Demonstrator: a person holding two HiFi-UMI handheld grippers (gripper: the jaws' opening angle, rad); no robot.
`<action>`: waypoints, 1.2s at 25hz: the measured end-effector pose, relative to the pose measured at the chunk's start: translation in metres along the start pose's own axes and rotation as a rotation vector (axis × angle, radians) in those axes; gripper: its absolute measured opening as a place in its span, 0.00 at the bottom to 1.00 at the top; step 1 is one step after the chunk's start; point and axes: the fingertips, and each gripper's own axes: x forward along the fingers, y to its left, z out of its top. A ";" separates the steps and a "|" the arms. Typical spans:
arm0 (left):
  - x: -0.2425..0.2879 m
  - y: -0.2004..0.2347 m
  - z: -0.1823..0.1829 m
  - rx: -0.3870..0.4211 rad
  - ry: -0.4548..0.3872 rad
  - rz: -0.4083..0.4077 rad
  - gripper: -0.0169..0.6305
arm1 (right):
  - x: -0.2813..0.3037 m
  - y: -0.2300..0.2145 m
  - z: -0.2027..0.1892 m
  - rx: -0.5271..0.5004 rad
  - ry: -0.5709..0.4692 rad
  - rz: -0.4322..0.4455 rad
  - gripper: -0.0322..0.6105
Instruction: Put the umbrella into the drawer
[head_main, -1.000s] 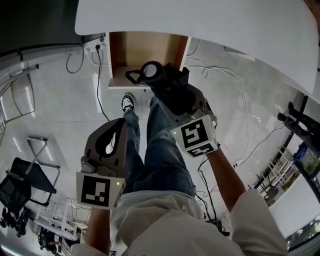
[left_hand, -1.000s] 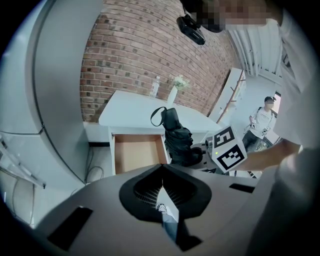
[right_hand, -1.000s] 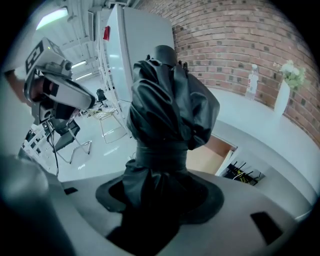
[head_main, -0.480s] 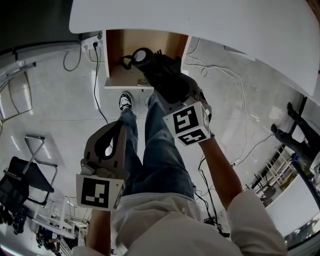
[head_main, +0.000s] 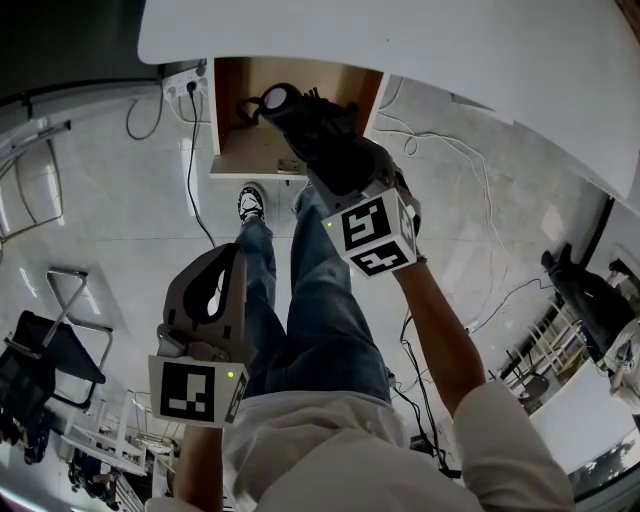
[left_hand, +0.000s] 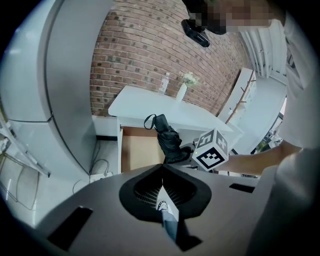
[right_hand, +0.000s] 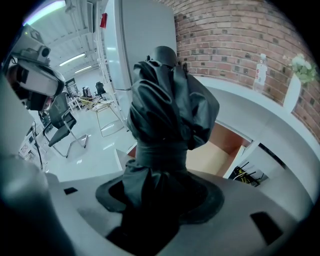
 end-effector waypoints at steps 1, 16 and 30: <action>0.000 0.001 0.000 -0.005 -0.003 0.005 0.05 | 0.002 -0.001 -0.001 -0.001 0.004 0.000 0.45; 0.007 -0.004 -0.009 -0.035 -0.002 -0.012 0.05 | 0.040 -0.002 -0.010 -0.033 0.044 0.034 0.45; 0.007 0.007 -0.019 -0.056 0.006 -0.011 0.05 | 0.067 -0.005 -0.011 -0.017 0.076 0.060 0.45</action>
